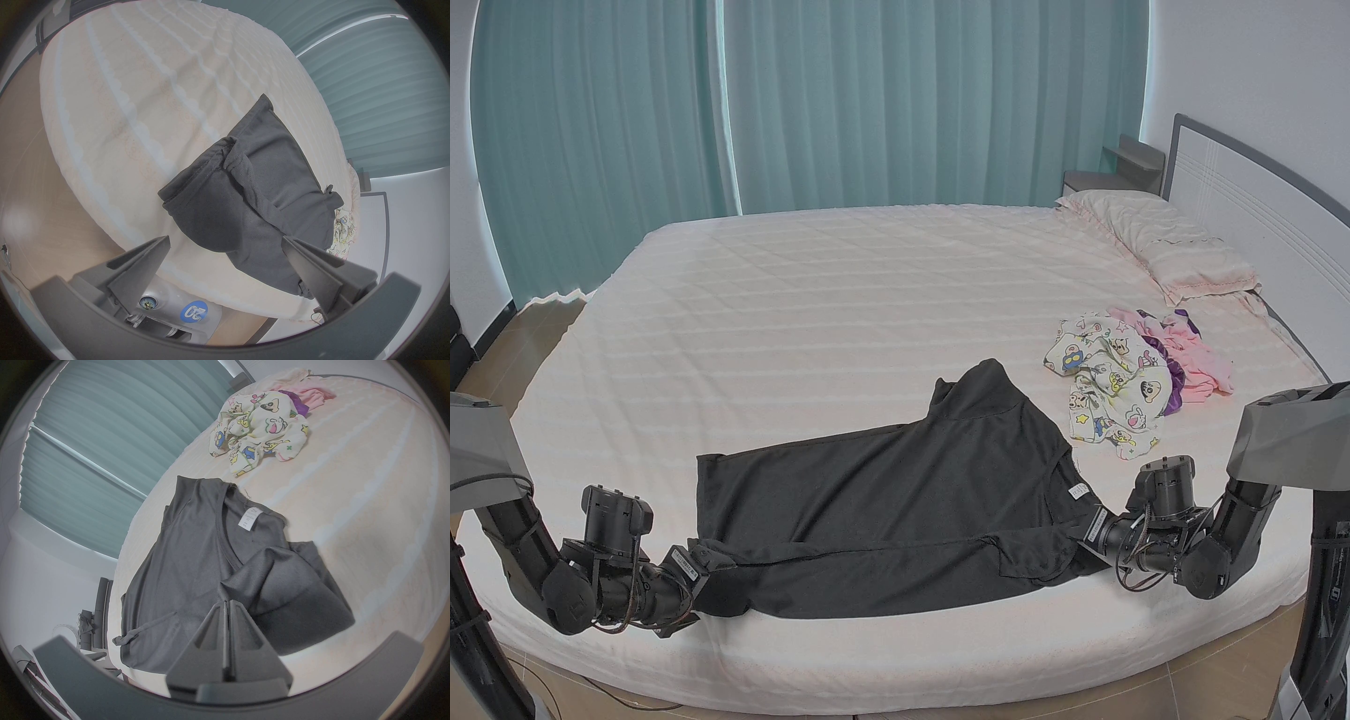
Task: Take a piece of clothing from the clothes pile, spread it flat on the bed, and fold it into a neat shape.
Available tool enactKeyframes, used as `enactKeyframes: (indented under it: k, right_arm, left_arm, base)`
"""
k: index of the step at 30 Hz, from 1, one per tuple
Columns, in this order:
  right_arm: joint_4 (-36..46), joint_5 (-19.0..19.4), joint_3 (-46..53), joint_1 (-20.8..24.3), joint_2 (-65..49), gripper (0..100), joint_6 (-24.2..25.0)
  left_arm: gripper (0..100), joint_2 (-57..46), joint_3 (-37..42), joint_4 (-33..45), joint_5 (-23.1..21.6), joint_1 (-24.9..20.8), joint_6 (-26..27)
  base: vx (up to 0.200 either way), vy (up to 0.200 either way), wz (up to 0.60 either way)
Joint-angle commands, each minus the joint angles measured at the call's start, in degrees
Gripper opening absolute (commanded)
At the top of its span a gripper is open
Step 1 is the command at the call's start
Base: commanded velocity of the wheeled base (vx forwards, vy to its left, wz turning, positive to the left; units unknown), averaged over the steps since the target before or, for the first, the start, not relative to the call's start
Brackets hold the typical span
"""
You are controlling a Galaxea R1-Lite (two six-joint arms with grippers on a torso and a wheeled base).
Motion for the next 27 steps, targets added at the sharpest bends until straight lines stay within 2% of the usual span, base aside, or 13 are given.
enactKeyframes:
  k: [1,10,22,23,27]
  right_arm:
    - [-1.2,-1.1,2.7,-0.1,-1.5,0,0.0]
    - [-10.9,-4.6,12.2,0.4,-0.8,0,0.0]
    - [-17.4,-5.2,18.8,0.5,0.3,0,0.1]
    - [-17.4,-5.2,18.9,0.5,0.3,100,0.1]
    - [-19.0,-5.3,22.6,1.5,0.5,100,-0.3]
  left_arm:
    - [100,0.1,0.0,0.0,0.0,0.0,0.0]
    - [100,0.1,0.0,0.0,0.0,0.0,0.0]
    - [100,0.1,0.0,0.0,0.0,0.0,0.0]
    - [100,0.1,0.0,0.0,0.0,0.0,0.0]
    - [100,0.1,0.0,0.0,0.0,0.0,0.0]
  base:
    - [0.000,0.000,0.00]
    - [0.000,0.000,0.00]
    - [0.000,0.000,0.00]
    - [0.000,0.000,0.00]
    - [0.000,0.000,0.00]
